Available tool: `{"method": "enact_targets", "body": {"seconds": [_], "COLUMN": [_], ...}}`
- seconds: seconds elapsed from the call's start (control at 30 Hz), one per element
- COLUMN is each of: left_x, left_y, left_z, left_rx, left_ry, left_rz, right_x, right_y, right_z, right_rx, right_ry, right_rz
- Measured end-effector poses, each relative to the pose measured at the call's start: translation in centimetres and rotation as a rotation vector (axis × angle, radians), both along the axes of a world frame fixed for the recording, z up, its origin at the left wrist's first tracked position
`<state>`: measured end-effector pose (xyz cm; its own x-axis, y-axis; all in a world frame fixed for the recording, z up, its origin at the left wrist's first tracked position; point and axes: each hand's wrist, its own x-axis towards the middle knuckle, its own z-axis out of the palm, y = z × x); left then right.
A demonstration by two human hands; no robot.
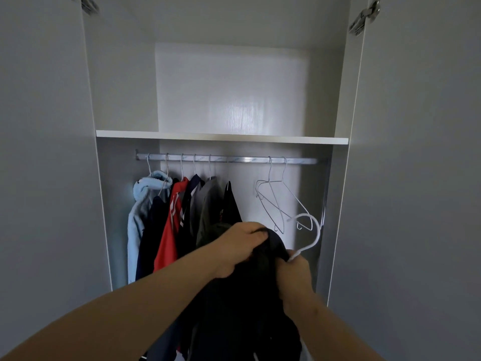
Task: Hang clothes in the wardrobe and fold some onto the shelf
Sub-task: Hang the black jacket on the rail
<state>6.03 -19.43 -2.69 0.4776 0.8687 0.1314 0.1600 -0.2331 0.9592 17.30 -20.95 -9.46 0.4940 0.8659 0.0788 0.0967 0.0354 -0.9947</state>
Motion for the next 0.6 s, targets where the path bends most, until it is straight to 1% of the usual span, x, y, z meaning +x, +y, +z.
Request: {"method": "enact_targets", "body": {"seconds": [0.07,0.1,0.13,0.17,0.23,0.27,0.3,0.33,0.37,0.47,0.53,0.6], "left_x": [-1.3,-2.1,-2.7,-3.2,-3.7,-3.7,-3.3,-2.9,-2.5,-1.9,-1.8,-1.5], "left_y": [0.4,0.7,1.2,1.9,3.3,3.7,3.8,4.0,4.1,4.4,4.2,3.8], "left_z": [0.5,0.7,0.9,1.0,0.5,0.1,-0.3,-0.7,-1.0,-0.7,0.0,0.4], "left_rx": [-0.017,0.022,0.133,0.331,0.795,0.949,1.04,1.075,1.08,1.101,1.073,1.038], "left_ry": [0.108,0.182,0.289,0.443,0.813,0.949,1.035,1.059,1.032,0.836,0.724,0.617], "left_rz": [-0.096,-0.135,-0.147,-0.12,0.011,0.075,0.116,0.136,0.146,0.183,0.179,0.186], "right_x": [1.0,1.5,1.8,2.0,2.2,2.3,2.4,2.4,2.5,2.7,3.1,3.5], "right_y": [-0.2,-0.2,-0.3,-0.4,-0.5,-0.6,-0.6,-0.6,-0.7,-1.0,-1.3,-1.5], "right_z": [0.0,0.2,0.5,0.9,1.9,2.5,3.0,3.6,4.1,5.5,6.3,6.6], "right_rx": [0.01,0.027,0.041,0.05,0.064,0.082,0.104,0.123,0.135,0.173,0.228,0.296], "right_ry": [-0.008,-0.005,0.002,0.009,0.019,0.026,0.029,0.03,0.028,-0.003,-0.133,-0.394], "right_rz": [-0.032,-0.019,0.002,0.026,0.074,0.098,0.122,0.147,0.168,0.171,0.088,-0.064]}}
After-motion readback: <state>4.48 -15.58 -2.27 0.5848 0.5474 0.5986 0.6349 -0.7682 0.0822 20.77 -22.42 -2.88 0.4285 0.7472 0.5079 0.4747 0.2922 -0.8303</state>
